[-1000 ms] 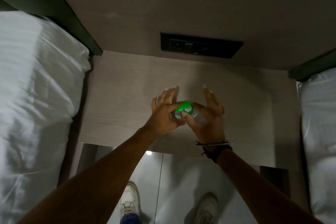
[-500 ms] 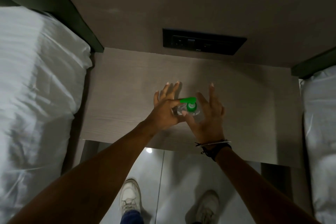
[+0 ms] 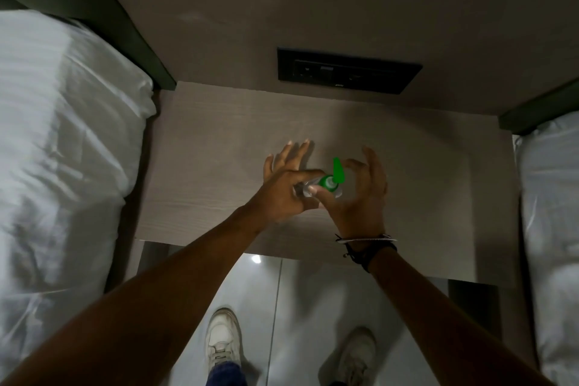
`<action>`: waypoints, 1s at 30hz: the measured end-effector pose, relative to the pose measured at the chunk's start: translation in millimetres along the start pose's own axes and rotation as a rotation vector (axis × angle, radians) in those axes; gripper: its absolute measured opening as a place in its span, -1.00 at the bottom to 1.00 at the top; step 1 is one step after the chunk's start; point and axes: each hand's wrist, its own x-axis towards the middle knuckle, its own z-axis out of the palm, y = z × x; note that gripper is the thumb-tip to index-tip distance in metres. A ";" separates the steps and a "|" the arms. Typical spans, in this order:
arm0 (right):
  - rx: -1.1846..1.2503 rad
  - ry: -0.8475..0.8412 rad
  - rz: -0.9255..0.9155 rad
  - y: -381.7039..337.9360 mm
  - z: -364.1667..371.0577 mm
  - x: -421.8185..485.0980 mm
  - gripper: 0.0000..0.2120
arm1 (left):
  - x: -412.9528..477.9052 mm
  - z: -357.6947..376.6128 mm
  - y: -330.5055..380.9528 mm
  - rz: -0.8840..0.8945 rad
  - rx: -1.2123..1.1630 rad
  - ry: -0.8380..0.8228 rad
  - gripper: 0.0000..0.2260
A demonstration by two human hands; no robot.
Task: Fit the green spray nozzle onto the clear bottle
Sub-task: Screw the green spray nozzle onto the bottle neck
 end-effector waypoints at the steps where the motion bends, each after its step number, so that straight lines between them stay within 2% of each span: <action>1: 0.014 -0.021 -0.027 2.0 -1.3 0.2 -0.41 | 0.2 -0.3 0.2 0.004 -0.003 -0.003 -0.56; 5: 0.026 -0.111 -0.108 2.7 -6.1 0.4 -0.53 | -1.7 0.8 -1.7 0.020 -0.024 -0.006 -0.50; 8: -0.011 -0.149 -0.149 0.6 -10.9 4.6 -0.56 | -1.5 1.5 -2.5 0.010 -0.037 0.002 -0.49; 15: -0.100 -0.397 -0.208 4.5 -28.6 23.3 -0.58 | -2.1 4.6 -3.4 0.022 -0.056 0.012 -0.56; 20: -0.157 -0.356 -0.222 4.7 -26.1 26.7 -0.61 | -4.3 6.1 -0.1 -0.005 -0.119 0.046 -0.54; 24: -0.195 -0.291 -0.232 7.6 -26.5 23.6 -0.64 | -6.6 11.3 3.9 -0.012 -0.189 0.104 -0.61; 27: -0.167 -0.205 -0.187 2.2 -24.0 16.4 -0.64 | -7.2 14.8 4.7 -0.043 -0.205 0.129 -0.62; 30: -0.078 -0.192 -0.162 0.2 -16.3 9.8 -0.62 | -7.9 18.8 4.1 -0.068 -0.207 0.145 -0.61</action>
